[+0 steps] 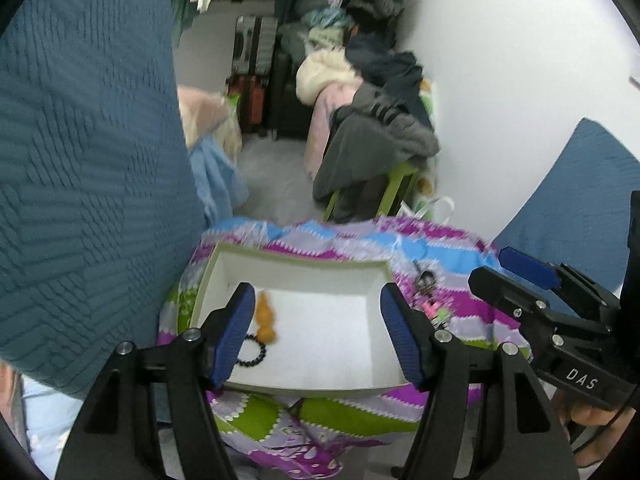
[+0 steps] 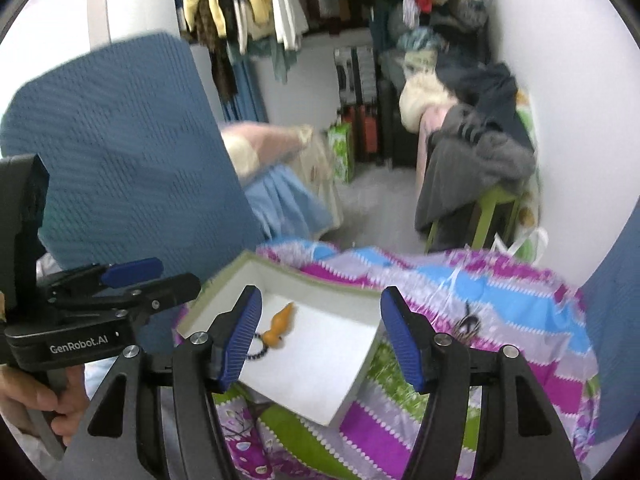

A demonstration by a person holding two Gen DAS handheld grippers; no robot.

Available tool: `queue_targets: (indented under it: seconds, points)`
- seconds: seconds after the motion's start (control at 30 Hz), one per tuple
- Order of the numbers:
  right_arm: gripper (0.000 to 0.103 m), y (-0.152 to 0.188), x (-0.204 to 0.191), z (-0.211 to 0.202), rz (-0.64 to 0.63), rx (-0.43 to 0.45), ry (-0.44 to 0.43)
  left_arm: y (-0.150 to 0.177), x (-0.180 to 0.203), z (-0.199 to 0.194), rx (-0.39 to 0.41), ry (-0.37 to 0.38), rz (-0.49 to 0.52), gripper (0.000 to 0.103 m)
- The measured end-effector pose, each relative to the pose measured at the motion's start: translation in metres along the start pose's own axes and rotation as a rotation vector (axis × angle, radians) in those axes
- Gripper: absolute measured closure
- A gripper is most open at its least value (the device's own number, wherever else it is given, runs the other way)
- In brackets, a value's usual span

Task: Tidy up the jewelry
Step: 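Withdraw both open tools from the box back toward the jewelry pile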

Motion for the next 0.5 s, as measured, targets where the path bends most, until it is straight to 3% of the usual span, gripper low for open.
queue_targets:
  seconds: [0.27,0.5]
  points:
    - [0.04,-0.012,0.014,-0.053,-0.014,0.103,0.002,-0.019,0.034,-0.039,0.109,0.013,0.014,0.038]
    - [0.035,-0.007,0.042,-0.073,-0.021,0.128,0.032,-0.023,0.062,-0.041,0.148,0.046,0.007,0.038]
Point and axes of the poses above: each gripper's, at about its wrist camera, not at the fingertips, and z roughly the way its jaws point, x to its right, y to its underside, the point moved 3 cm from there along z, roughly the way its jaws point, and after that the axes turned 11 degrees about z, right-handed, at the moved point
